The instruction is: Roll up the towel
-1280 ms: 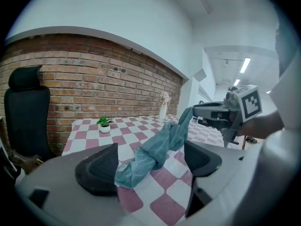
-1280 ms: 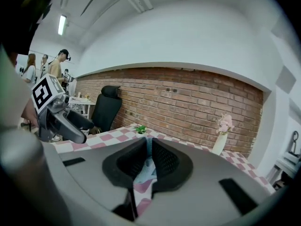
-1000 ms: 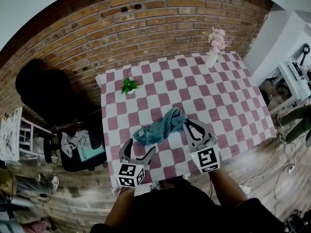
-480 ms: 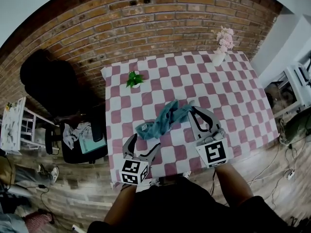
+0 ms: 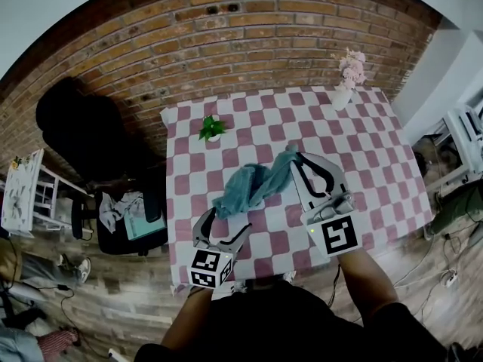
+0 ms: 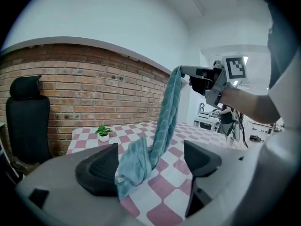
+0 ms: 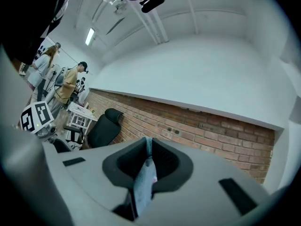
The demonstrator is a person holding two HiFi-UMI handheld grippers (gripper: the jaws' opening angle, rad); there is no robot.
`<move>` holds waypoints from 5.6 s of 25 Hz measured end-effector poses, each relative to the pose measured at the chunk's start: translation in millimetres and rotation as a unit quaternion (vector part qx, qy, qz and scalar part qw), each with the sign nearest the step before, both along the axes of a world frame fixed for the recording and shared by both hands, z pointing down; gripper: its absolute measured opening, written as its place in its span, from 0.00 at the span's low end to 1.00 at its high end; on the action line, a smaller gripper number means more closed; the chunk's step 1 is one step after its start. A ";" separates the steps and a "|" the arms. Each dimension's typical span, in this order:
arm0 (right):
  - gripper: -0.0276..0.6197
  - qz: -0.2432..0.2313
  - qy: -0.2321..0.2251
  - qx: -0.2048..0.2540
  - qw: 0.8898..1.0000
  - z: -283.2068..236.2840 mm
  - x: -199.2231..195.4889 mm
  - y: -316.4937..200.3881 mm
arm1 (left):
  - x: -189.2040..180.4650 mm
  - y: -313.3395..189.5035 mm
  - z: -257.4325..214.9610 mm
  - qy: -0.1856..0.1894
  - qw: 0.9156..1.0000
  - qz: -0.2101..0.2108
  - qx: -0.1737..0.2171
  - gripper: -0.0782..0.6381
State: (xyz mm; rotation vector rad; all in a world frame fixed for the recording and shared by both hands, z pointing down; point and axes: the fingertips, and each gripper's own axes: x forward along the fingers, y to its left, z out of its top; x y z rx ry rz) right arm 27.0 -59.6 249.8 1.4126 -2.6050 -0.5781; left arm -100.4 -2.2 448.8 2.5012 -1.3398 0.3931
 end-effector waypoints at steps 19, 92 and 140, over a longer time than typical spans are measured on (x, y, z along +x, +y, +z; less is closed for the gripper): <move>0.09 0.004 -0.020 0.102 0.995 -101.8 2.5 -32.4 | 12.9 -3.7 -1.1 -0.001 1.000 0.010 0.013 0.70; 0.10 0.354 0.164 -0.113 0.914 103.5 438.7 -123.6 | 199.5 31.3 113.0 -0.169 0.960 0.215 -0.061 0.67; 0.10 0.312 0.152 -0.139 0.927 169.2 453.6 -120.8 | 129.3 -83.7 86.0 -0.184 0.980 0.046 -0.057 0.14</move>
